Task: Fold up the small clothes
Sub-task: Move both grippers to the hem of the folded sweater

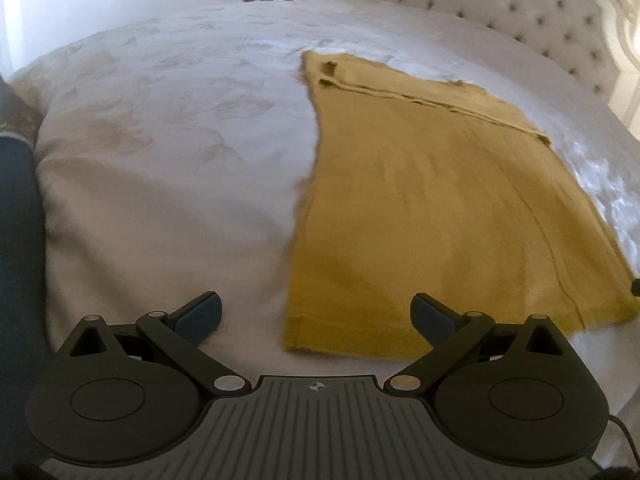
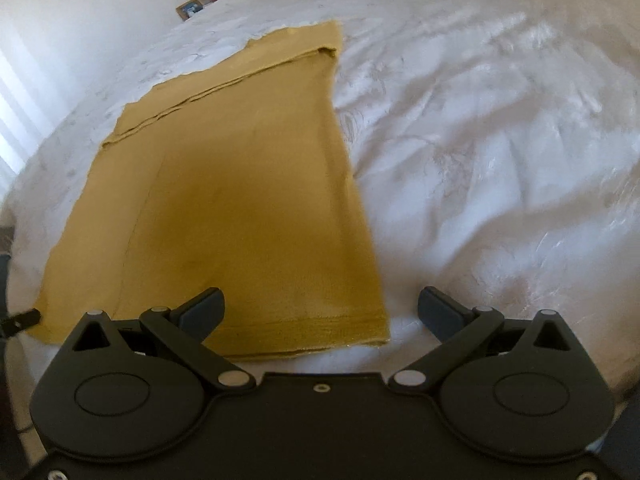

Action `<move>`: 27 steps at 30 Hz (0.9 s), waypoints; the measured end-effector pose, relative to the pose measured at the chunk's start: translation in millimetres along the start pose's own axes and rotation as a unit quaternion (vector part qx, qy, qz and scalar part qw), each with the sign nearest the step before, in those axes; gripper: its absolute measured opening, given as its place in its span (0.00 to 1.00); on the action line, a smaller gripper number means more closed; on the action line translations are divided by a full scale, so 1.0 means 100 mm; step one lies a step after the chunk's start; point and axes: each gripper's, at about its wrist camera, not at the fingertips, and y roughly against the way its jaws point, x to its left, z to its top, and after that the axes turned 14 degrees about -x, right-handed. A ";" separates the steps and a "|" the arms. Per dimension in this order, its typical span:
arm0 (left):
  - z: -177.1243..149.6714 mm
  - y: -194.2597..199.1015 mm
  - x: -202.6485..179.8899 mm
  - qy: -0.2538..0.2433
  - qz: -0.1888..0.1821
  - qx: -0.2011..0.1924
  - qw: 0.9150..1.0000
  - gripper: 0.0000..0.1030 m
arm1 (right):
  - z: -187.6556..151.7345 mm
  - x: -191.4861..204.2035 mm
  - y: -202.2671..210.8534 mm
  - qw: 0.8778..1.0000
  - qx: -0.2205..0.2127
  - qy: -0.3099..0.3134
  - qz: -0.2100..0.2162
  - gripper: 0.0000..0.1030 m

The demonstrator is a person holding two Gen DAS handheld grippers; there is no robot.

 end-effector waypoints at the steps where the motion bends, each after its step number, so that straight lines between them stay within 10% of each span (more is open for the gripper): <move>1: -0.01 -0.03 0.01 0.003 -0.001 0.009 1.000 0.99 | 0.00 -0.02 -0.03 1.000 0.005 -0.008 0.008 1.00; 27: -0.07 -0.27 -0.15 -0.008 -0.064 -0.006 0.998 0.99 | -0.08 -0.18 -0.14 0.989 -0.043 -0.088 0.109 1.00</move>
